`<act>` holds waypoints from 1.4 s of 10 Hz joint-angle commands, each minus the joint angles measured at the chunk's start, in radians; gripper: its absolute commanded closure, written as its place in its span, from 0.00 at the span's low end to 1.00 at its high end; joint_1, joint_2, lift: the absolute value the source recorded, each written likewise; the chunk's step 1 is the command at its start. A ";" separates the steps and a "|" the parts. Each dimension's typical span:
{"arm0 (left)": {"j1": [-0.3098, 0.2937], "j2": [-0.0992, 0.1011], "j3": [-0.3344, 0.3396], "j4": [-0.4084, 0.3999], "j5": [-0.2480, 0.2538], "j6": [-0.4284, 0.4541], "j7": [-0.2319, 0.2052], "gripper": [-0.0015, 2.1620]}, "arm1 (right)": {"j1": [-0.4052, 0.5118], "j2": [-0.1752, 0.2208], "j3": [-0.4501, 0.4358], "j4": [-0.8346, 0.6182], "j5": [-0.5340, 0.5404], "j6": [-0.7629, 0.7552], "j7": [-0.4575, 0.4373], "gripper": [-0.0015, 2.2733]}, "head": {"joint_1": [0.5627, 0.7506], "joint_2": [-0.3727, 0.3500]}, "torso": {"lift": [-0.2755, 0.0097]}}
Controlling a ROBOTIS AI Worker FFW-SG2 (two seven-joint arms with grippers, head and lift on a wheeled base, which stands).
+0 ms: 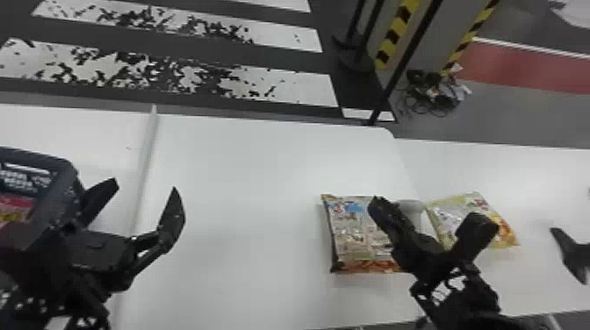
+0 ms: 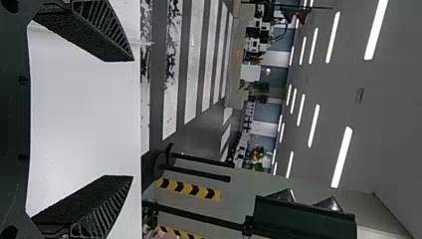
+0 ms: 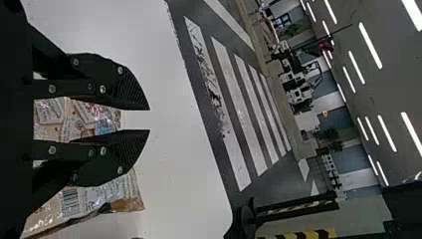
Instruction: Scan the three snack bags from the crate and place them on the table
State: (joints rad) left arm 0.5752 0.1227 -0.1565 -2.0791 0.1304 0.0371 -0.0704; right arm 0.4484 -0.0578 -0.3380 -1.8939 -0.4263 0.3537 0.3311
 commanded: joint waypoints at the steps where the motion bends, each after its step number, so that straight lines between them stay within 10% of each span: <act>1: 0.002 0.000 0.002 -0.001 0.000 -0.004 0.000 0.01 | 0.004 0.000 -0.055 -0.021 -0.006 0.035 0.003 0.01 | 0.70 0.16 | 0.75; 14: -0.074 0.022 0.023 0.114 0.038 -0.035 -0.012 0.01 | -0.223 -0.162 -0.119 0.404 0.210 0.014 0.154 0.04 | 0.70 0.03 | 0.75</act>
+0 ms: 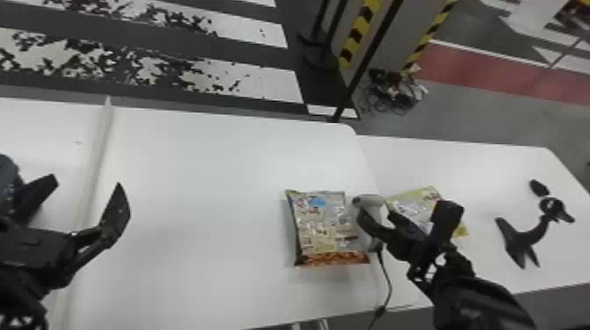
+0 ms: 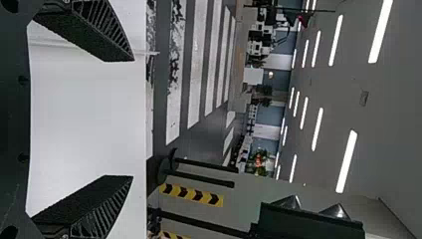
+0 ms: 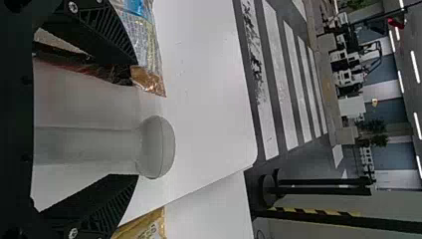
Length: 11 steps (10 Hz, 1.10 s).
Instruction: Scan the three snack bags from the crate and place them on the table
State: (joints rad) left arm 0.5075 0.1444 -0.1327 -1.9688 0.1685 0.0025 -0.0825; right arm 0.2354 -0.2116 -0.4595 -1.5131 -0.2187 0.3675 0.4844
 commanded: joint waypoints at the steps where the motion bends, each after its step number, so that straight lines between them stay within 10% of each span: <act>1: -0.015 0.000 -0.002 0.010 0.000 0.003 0.000 0.01 | -0.028 -0.022 0.013 0.060 0.004 -0.003 0.000 0.04 | 0.70 0.03 | 0.75; 4: -0.029 0.000 -0.008 0.019 0.000 0.006 0.000 0.01 | -0.087 -0.061 0.041 0.146 0.030 0.000 0.006 0.06 | 0.70 0.03 | 0.75; 6: -0.035 -0.002 -0.010 0.028 -0.003 0.006 0.000 0.01 | -0.137 -0.080 0.056 0.226 0.055 0.003 0.036 0.38 | 0.70 0.03 | 0.75; 8: -0.035 -0.002 -0.011 0.027 -0.004 0.006 0.000 0.01 | -0.159 -0.084 0.061 0.251 0.067 0.034 0.037 0.91 | 0.70 0.03 | 0.75; 11: -0.035 -0.005 -0.022 0.025 -0.010 0.009 0.006 0.01 | -0.140 -0.091 0.050 0.228 0.050 0.031 0.040 0.99 | 0.70 0.03 | 0.75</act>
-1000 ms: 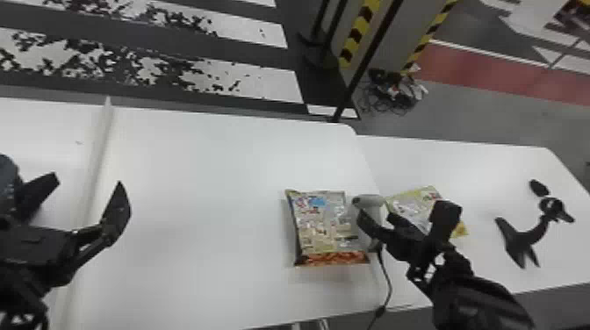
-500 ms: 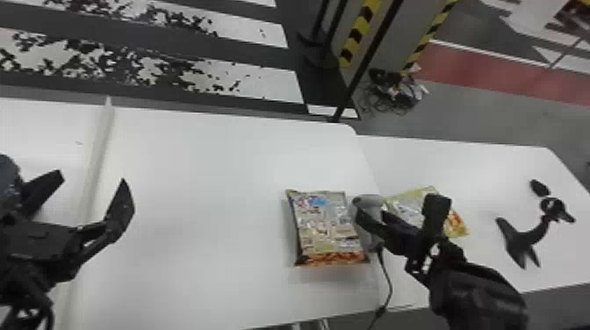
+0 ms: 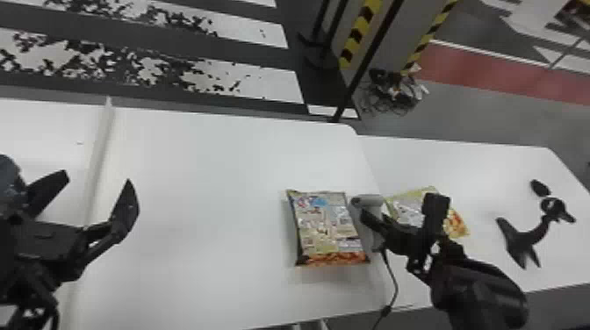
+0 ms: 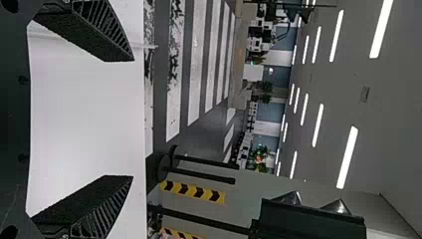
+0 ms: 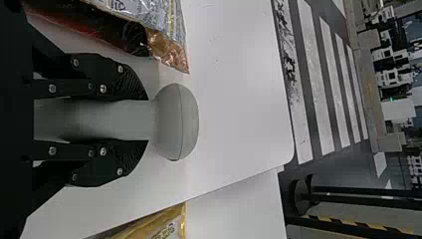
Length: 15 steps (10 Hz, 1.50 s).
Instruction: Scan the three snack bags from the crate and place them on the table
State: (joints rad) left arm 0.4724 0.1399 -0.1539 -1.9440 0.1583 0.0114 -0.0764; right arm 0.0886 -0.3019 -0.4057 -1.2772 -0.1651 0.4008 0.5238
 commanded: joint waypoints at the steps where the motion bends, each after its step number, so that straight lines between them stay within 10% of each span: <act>1: 0.000 0.000 -0.006 -0.003 -0.002 0.000 0.001 0.01 | 0.020 0.000 -0.021 -0.028 -0.008 -0.006 -0.002 0.99 | 0.70 0.03 | 0.75; 15: 0.061 0.006 -0.019 -0.092 -0.013 -0.006 0.009 0.01 | 0.448 0.145 -0.128 -0.720 -0.238 0.249 -0.074 0.99 | 0.70 0.03 | 0.75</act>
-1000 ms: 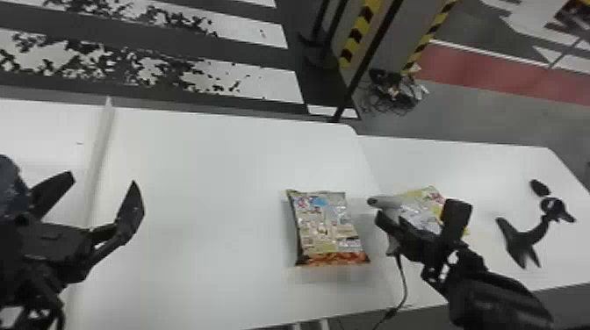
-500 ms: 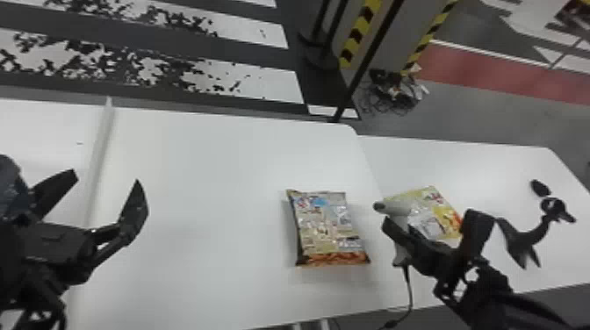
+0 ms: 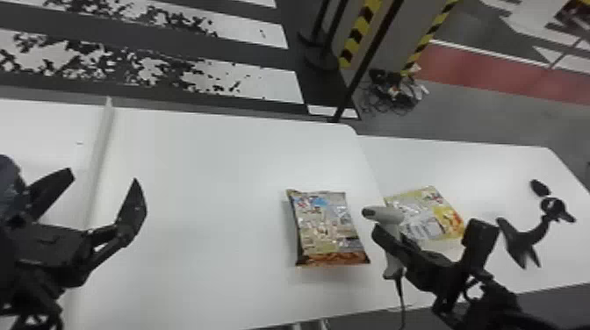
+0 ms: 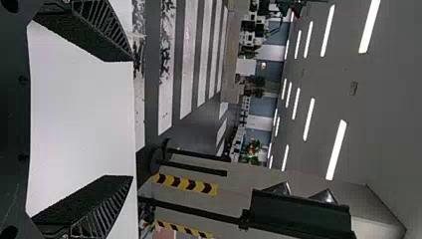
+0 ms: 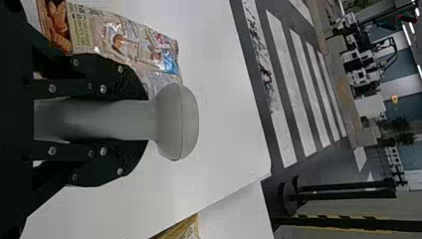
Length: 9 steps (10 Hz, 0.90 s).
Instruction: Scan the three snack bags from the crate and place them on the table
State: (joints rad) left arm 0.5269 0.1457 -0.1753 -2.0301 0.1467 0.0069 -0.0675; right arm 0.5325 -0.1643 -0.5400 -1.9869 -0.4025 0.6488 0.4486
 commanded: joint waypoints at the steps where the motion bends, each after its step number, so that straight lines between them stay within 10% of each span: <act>1: 0.019 0.002 0.007 -0.018 0.001 -0.004 0.000 0.01 | 0.012 0.016 0.028 -0.020 -0.001 0.001 0.001 0.99 | 0.70 0.03 | 0.75; 9: 0.068 0.005 0.020 -0.047 0.001 -0.057 -0.002 0.01 | 0.006 0.025 0.081 0.053 0.011 -0.036 0.001 0.99 | 0.70 0.05 | 0.75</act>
State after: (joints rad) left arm 0.5931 0.1503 -0.1548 -2.0764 0.1471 -0.0494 -0.0689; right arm 0.5422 -0.1388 -0.4597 -1.9460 -0.3926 0.6182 0.4494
